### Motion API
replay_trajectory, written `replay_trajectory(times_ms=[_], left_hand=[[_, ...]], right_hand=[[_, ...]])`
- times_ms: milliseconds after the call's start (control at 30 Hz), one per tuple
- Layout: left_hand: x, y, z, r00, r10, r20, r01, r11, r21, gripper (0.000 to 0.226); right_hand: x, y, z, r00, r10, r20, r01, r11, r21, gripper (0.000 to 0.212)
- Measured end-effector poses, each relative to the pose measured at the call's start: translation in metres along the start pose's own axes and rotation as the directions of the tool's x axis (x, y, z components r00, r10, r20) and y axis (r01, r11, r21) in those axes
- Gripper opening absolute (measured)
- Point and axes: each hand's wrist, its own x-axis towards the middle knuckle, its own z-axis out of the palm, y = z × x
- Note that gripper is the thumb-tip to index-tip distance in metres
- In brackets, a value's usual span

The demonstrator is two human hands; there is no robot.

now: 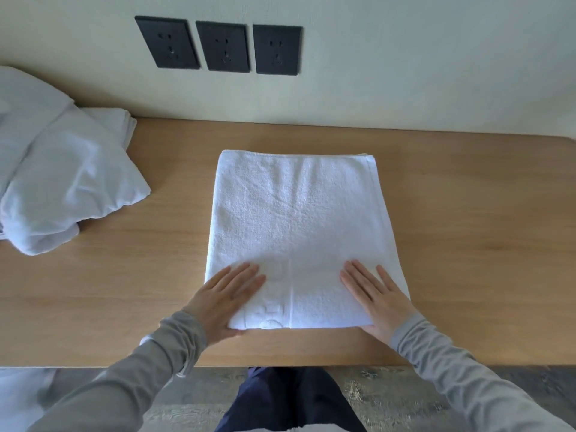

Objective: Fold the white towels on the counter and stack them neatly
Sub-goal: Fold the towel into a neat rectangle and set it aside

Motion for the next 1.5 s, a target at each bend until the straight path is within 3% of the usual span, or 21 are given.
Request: replay_trajectory(times_ms=[133, 200, 267, 400, 533, 600, 700, 833, 900, 967, 1033, 1133, 1233, 1367, 1433, 1500], left_hand=[[-0.001, 0.003, -0.001, 0.996, 0.012, -0.083, -0.01, 1.0, 0.025, 0.113], [-0.001, 0.004, -0.011, 0.995, 0.019, -0.098, -0.017, 1.0, 0.027, 0.099], [0.004, -0.002, -0.031, 0.999, -0.051, 0.02, 0.052, 0.998, -0.041, 0.089], [0.017, -0.037, -0.082, 0.959, -0.097, 0.265, 0.18, 0.933, -0.31, 0.056], [0.043, -0.084, -0.142, 0.91, -0.068, 0.41, 0.282, 0.826, -0.488, 0.057], [0.066, -0.112, -0.166, 0.921, -0.04, 0.386, 0.269, 0.783, -0.56, 0.064], [0.093, -0.154, -0.183, 0.935, -0.182, 0.305, 0.342, 0.692, -0.635, 0.039], [0.126, -0.192, -0.167, 0.9, -0.382, 0.209, 0.398, 0.528, -0.75, 0.027], [0.143, -0.202, -0.152, 0.856, -0.492, 0.156, 0.397, 0.434, -0.809, 0.016], [0.155, -0.207, -0.132, 0.769, -0.624, 0.14, 0.411, 0.316, -0.855, 0.012], [0.167, -0.208, -0.114, 0.692, -0.702, 0.171, 0.434, 0.215, -0.875, 0.018], [0.181, -0.204, -0.092, 0.613, -0.764, 0.202, 0.434, 0.112, -0.894, 0.025], [0.189, -0.205, -0.075, 0.581, -0.79, 0.193, 0.411, 0.08, -0.908, 0.026], [0.191, -0.204, -0.07, 0.552, -0.811, 0.193, 0.41, 0.063, -0.91, 0.044], [0.194, -0.201, -0.076, 0.569, -0.799, 0.195, 0.478, 0.128, -0.869, 0.044], [0.198, -0.199, -0.088, 0.585, -0.787, 0.195, 0.581, 0.24, -0.778, 0.039]], right_hand=[[0.001, -0.001, -0.002, 0.998, 0.001, -0.067, 0.003, 0.998, 0.058, 0.118], [0.004, -0.001, -0.014, 1.0, -0.001, 0.008, 0.0, 0.998, 0.067, 0.11], [0.01, 0.005, -0.027, 0.998, -0.039, 0.04, 0.033, 0.988, 0.153, 0.094], [0.026, 0.036, -0.083, 0.95, -0.11, 0.292, -0.053, 0.865, 0.499, 0.075], [0.057, 0.075, -0.142, 0.908, -0.212, 0.362, -0.037, 0.819, 0.572, 0.1], [0.083, 0.099, -0.164, 0.891, -0.224, 0.394, -0.061, 0.802, 0.594, 0.094], [0.128, 0.136, -0.182, 0.905, -0.131, 0.406, -0.163, 0.773, 0.613, 0.072], [0.185, 0.179, -0.19, 0.928, -0.006, 0.372, -0.236, 0.764, 0.601, 0.048], [0.204, 0.193, -0.186, 0.939, 0.075, 0.334, -0.268, 0.77, 0.579, 0.047], [0.211, 0.199, -0.17, 0.936, 0.157, 0.316, -0.325, 0.733, 0.598, 0.052], [0.21, 0.2, -0.143, 0.921, 0.262, 0.287, -0.389, 0.607, 0.693, 0.055], [0.196, 0.186, -0.106, 0.83, 0.457, 0.32, -0.484, 0.305, 0.82, 0.076], [0.191, 0.175, -0.088, 0.788, 0.543, 0.29, -0.436, 0.159, 0.886, 0.082], [0.193, 0.169, -0.082, 0.766, 0.579, 0.279, -0.405, 0.098, 0.909, 0.034], [0.196, 0.168, -0.081, 0.762, 0.59, 0.266, -0.405, 0.114, 0.907, 0.038], [0.2, 0.17, -0.082, 0.765, 0.594, 0.25, -0.442, 0.201, 0.874, 0.055]])
